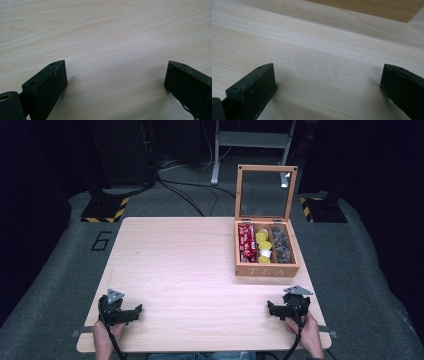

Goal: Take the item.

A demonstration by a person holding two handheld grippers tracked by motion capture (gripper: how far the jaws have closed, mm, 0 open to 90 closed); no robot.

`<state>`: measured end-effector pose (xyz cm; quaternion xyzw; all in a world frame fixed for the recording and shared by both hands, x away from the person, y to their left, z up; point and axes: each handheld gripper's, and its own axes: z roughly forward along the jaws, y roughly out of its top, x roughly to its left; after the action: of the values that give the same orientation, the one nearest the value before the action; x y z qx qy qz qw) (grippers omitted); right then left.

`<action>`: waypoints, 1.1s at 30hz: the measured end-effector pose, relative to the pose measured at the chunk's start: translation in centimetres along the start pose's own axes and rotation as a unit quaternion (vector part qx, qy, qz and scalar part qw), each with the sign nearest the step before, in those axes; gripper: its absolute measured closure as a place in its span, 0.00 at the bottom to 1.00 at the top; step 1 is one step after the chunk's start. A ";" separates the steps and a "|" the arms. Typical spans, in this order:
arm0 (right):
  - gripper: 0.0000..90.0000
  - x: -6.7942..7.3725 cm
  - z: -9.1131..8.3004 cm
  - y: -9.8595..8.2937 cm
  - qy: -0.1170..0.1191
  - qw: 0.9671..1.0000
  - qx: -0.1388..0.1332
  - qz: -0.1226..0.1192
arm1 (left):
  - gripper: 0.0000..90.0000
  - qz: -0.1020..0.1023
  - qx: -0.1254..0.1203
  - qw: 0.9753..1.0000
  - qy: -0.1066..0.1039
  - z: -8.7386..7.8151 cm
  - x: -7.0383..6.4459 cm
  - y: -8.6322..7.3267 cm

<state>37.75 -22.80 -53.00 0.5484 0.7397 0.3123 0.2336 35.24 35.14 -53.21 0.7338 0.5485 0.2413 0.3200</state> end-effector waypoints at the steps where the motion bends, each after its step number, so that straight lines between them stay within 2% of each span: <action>1: 0.00 0.0 0.0 0.0 0.001 1.000 0.000 0.000 | 0.05 0.002 0.002 1.000 -0.003 0.0 0.1 0.0; 3: 0.00 -0.1 -0.1 -0.1 0.005 1.000 0.002 0.000 | 0.05 0.003 0.001 1.000 -0.002 0.2 0.3 0.2; 7: 0.00 -0.1 -0.2 -0.2 0.000 1.000 0.000 0.002 | 0.05 -0.008 0.000 1.000 0.008 0.4 0.5 0.4; 15: 0.00 0.0 -0.2 -0.2 0.000 1.000 -0.003 0.004 | 0.05 -0.010 0.000 1.000 0.010 0.6 0.6 0.5; 17: 0.00 -0.1 -0.2 -0.2 0.001 1.000 0.001 0.000 | 0.05 -0.010 -0.002 1.000 0.010 0.6 0.6 0.5; 26: 0.00 -0.2 -0.2 0.3 0.004 1.000 0.015 0.008 | 0.05 -0.012 0.002 1.000 0.011 0.5 0.6 0.5; 29: 0.00 -0.1 -0.4 0.2 0.008 1.000 0.012 0.010 | 0.05 -0.012 0.000 1.000 0.011 0.5 0.6 0.5; 33: 0.00 -0.1 -1.0 0.6 0.031 0.999 0.008 0.016 | 0.05 -0.012 0.002 1.000 0.011 0.5 0.6 0.5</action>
<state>37.50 -22.94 -51.88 0.5521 0.7401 0.3269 0.2013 36.08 35.53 -53.19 0.7251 0.5611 0.2445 0.3156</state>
